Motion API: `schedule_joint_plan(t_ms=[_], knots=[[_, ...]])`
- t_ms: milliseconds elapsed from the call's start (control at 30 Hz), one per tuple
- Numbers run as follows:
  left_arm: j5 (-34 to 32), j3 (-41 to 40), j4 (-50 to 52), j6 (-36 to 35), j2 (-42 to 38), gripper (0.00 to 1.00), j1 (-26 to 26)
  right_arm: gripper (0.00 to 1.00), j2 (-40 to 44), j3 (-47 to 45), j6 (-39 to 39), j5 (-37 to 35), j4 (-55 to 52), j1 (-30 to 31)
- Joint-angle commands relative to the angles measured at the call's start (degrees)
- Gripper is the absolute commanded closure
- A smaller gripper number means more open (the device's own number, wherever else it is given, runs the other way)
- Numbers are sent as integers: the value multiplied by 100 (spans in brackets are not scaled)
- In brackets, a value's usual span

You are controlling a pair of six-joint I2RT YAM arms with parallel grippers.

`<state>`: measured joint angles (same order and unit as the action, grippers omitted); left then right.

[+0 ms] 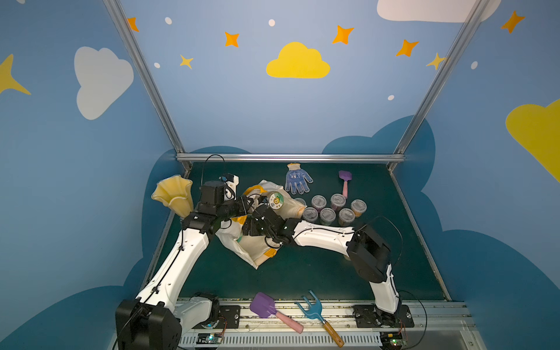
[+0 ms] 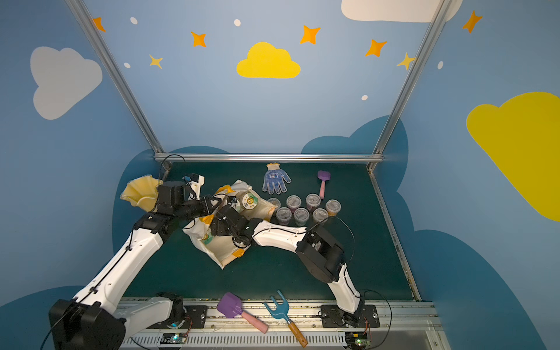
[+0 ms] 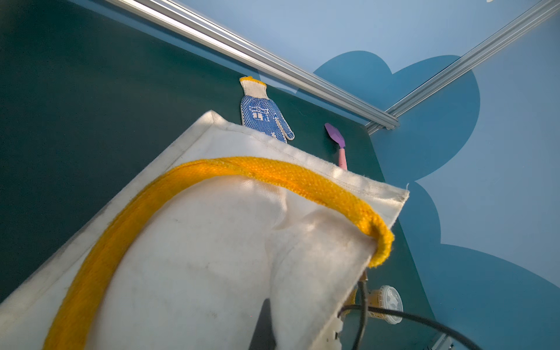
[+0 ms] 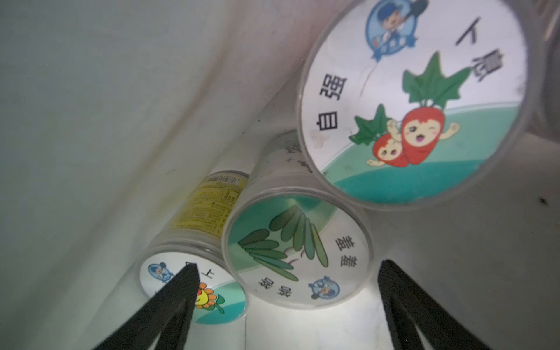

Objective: Take out the seed jars from the canvas bag
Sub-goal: Pick up the seed jar from the canvas bag.

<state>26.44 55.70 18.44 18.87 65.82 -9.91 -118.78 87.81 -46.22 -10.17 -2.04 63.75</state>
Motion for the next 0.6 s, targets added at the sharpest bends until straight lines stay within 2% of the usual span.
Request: schedule_joint_plan(t_ms=[0, 433, 567], knots=[[162, 209, 10, -65, 2, 95, -20, 10, -175, 269, -58, 51, -65, -44], [178, 270, 39, -86, 81, 95, -15, 10, -572, 565, -179, 287, -234, -126], [164, 274, 29, -84, 101, 95, -20, 14, -617, 652, -169, 345, -356, -130]])
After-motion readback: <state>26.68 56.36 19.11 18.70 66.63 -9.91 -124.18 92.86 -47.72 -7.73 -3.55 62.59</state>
